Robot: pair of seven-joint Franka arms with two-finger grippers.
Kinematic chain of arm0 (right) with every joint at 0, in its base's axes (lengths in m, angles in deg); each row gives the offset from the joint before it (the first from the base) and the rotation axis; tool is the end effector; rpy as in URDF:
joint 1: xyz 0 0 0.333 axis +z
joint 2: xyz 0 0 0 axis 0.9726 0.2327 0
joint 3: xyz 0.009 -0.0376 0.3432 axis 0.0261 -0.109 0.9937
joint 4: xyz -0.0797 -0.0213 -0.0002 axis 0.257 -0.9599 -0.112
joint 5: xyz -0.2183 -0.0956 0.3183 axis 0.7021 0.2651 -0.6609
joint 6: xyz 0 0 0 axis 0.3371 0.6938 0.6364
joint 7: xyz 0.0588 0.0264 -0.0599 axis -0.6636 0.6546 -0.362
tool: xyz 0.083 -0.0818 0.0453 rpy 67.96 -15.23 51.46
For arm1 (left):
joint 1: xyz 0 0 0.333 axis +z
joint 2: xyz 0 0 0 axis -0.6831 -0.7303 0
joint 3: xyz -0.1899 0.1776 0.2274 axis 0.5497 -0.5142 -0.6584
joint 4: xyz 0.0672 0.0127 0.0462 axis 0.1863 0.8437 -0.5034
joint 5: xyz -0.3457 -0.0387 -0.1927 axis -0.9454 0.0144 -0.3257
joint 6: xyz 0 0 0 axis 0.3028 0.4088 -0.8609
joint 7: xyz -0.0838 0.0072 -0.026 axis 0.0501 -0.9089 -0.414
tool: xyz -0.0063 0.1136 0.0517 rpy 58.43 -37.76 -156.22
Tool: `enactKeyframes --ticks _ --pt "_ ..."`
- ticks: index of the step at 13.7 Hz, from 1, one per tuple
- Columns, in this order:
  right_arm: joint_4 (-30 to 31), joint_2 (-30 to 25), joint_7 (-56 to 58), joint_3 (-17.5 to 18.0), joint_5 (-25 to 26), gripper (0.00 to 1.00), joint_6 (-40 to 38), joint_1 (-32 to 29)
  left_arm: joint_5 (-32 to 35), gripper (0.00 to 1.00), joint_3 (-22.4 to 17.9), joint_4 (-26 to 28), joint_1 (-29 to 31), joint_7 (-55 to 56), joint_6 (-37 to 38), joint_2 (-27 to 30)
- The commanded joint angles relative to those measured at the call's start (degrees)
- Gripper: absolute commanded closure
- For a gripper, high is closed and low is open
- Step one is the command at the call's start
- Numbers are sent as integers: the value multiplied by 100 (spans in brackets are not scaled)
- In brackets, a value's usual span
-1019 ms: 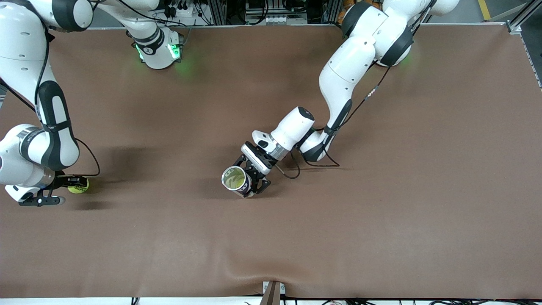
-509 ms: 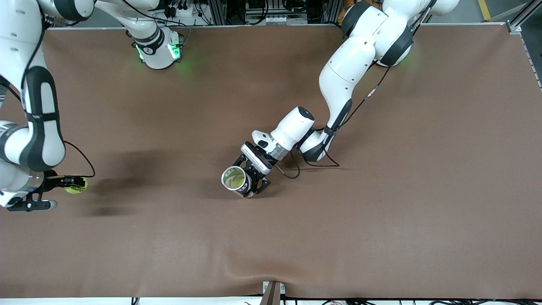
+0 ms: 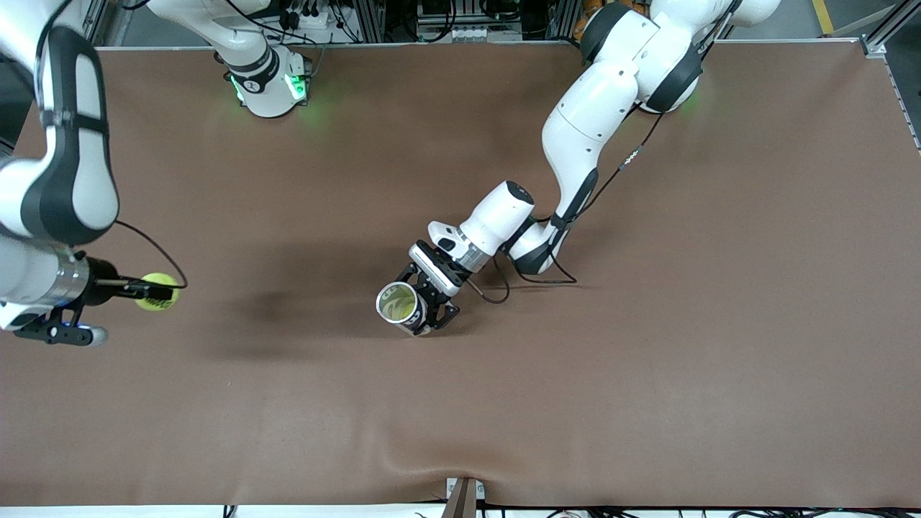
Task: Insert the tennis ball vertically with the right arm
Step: 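Lift the second ball with the right gripper toward the tube opening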
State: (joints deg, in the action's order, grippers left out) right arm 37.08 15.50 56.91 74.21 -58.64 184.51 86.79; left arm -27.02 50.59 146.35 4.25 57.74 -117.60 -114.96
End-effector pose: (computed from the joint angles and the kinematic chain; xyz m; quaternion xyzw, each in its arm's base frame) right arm 0.6672 -0.0059 0.4551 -0.9912 0.1022 0.0782 0.0305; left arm 0.5748 -0.5733 0.1756 0.7758 -0.3489 0.4767 0.2218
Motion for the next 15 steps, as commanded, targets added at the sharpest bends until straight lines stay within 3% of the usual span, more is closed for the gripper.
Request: enactKeyframes --ticks 1,11,15 --pt "-496 -22 -1236 -41 -237 100 -368 555 -95 21 -18 -30 -27 33 -31 30" --pt "-1235 127 -4833 -49 -404 100 -176 2384 -95 21 -27 -39 -27 33 -40 39" --pt "-1271 346 -5862 -49 -387 100 614 2859 -95 21 -35 -30 -36 33 -31 39"
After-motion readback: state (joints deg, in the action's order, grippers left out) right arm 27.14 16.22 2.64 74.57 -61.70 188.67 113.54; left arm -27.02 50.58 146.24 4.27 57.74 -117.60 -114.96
